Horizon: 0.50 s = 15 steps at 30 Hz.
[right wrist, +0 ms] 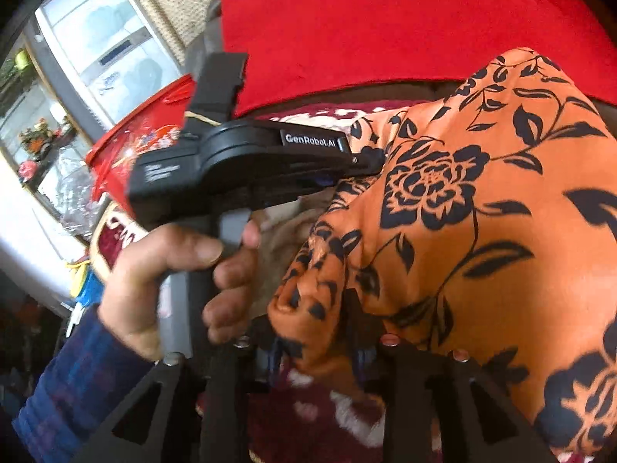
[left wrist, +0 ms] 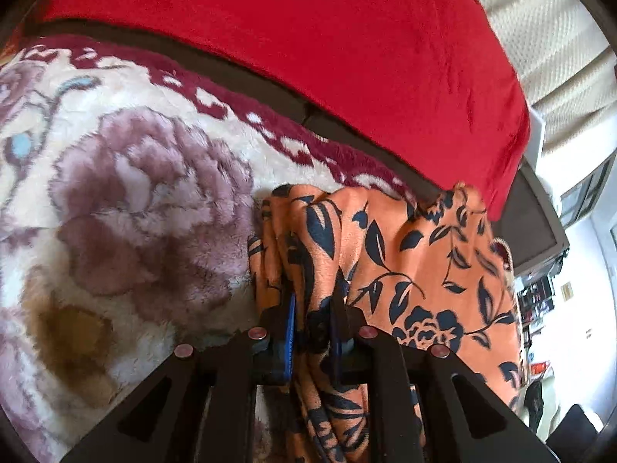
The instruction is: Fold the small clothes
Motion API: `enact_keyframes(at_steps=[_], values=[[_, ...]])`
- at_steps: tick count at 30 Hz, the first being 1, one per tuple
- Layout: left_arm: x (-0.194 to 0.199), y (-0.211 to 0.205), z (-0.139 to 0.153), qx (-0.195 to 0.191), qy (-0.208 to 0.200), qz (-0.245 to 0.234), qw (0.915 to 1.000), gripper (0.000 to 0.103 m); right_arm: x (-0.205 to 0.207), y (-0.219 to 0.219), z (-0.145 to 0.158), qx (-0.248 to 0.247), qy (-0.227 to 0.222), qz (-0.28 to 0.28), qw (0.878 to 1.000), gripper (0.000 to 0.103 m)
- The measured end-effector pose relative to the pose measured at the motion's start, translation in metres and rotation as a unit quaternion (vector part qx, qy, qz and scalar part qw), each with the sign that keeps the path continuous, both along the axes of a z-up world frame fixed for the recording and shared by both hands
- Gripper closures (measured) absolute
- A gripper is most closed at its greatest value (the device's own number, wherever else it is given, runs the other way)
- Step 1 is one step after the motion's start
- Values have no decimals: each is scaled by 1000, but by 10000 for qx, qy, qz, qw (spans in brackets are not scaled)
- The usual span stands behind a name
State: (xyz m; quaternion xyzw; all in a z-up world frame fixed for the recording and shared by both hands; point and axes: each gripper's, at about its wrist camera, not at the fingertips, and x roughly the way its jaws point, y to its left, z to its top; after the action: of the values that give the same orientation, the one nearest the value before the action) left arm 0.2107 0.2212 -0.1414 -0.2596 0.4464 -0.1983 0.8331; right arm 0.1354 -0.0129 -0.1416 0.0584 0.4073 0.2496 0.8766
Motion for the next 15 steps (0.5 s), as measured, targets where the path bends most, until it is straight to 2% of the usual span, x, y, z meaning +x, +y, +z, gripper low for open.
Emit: enact_keyframes(at_steps=[1,3,6,7,8,9,10,12,13,14,15], values=[[-5,0,7,110,-56,27,9999,87,-5,-4,1,63,6,59,10000,63],[-17,-1,21,259,-161,108,9995,87,-15,-18,4,353,39,224,9991,41],[-52,3,50,175,-529,176,9983,82,-37,-42,18,573,-213,310,9976,39],[-68,0,59,168,-713,220,9971,70,-47,-54,24,607,-335,262,9973,39],[-81,-1,65,151,-816,254,9962,47,-53,-64,28,665,-398,221,9967,37],[-94,-5,68,136,-857,306,9958,37,-60,-79,34,754,-471,164,9959,36],[-108,-13,70,127,-906,339,9952,33,-65,-92,37,815,-531,68,9952,36],[-127,-27,68,155,-987,227,9947,33,-79,-121,45,983,-675,-161,9927,34],[-132,-37,61,290,-895,188,9954,35,-83,-133,49,1049,-731,-273,9914,33],[-133,-46,52,575,-752,178,9953,60,-81,-147,55,1127,-758,-417,9899,33],[-131,-52,43,926,-612,198,9936,81,-82,-164,59,1260,-776,-554,9874,33]])
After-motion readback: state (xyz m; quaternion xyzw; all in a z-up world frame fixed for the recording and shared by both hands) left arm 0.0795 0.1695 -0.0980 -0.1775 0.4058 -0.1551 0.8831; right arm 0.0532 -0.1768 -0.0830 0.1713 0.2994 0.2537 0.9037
